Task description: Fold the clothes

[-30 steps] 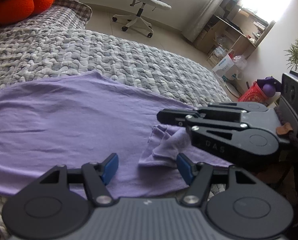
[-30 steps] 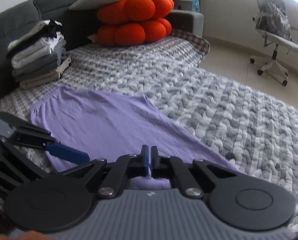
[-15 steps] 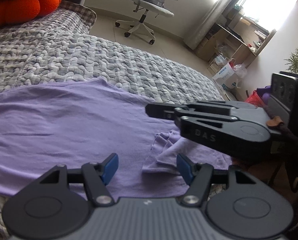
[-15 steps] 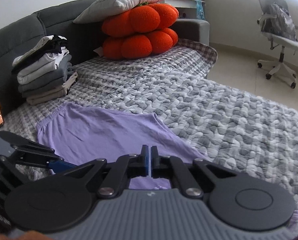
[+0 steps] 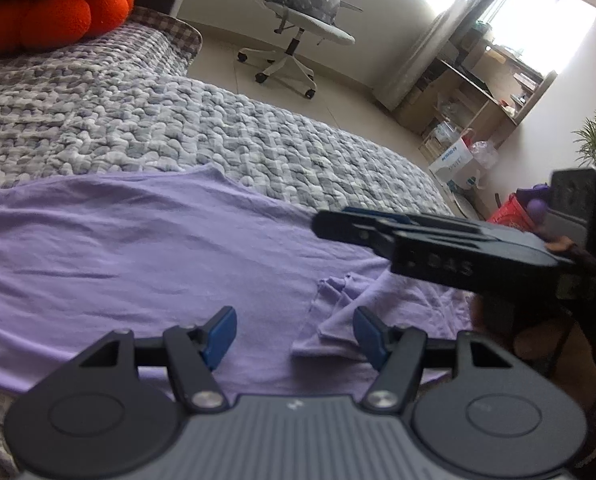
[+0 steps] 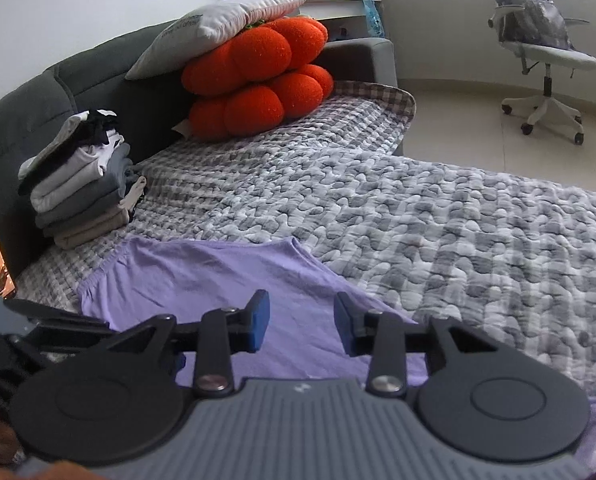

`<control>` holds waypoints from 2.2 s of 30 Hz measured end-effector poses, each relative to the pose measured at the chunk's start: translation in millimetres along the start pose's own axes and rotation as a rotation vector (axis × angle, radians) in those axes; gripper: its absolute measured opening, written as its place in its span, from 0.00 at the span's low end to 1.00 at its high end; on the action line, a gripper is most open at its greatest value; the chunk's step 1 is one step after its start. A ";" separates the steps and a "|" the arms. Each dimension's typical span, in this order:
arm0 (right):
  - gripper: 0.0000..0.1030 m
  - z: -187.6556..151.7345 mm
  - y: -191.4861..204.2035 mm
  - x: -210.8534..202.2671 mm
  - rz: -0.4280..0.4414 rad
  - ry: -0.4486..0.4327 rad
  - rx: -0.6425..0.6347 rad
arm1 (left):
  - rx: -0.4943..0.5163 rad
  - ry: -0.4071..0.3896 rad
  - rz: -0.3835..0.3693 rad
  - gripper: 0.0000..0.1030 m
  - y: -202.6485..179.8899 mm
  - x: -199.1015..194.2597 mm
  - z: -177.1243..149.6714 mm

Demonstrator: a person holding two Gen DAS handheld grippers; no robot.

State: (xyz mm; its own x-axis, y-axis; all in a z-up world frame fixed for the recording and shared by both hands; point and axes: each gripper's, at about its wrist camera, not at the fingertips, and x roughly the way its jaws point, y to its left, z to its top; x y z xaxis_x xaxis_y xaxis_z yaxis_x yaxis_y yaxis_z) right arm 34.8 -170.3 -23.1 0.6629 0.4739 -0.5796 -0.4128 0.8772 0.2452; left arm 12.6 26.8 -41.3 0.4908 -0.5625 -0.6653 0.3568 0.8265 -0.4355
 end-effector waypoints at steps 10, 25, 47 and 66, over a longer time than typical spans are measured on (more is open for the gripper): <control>0.40 -11.3 1.3 -22.8 -0.013 0.012 0.035 | -0.037 -0.039 0.014 0.76 4.5 -5.4 3.2; 0.40 -38.3 24.7 -31.8 0.030 0.044 0.022 | -0.090 -0.042 0.007 0.73 13.6 -6.9 5.3; 0.01 -63.8 51.2 -11.0 -0.094 0.112 -0.292 | -0.174 0.037 -0.090 0.57 16.4 5.5 7.0; 0.01 -66.3 52.8 -37.4 -0.006 0.141 -0.256 | -0.233 0.157 -0.195 0.46 -6.0 49.8 4.2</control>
State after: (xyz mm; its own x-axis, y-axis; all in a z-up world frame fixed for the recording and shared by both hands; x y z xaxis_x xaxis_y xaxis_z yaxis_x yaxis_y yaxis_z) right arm -53.2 -146.9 -40.0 0.5794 0.4377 -0.6875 -0.5654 0.8234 0.0477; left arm 38.2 -6.3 -69.2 0.2965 -0.7152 -0.6329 0.2318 0.6968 -0.6788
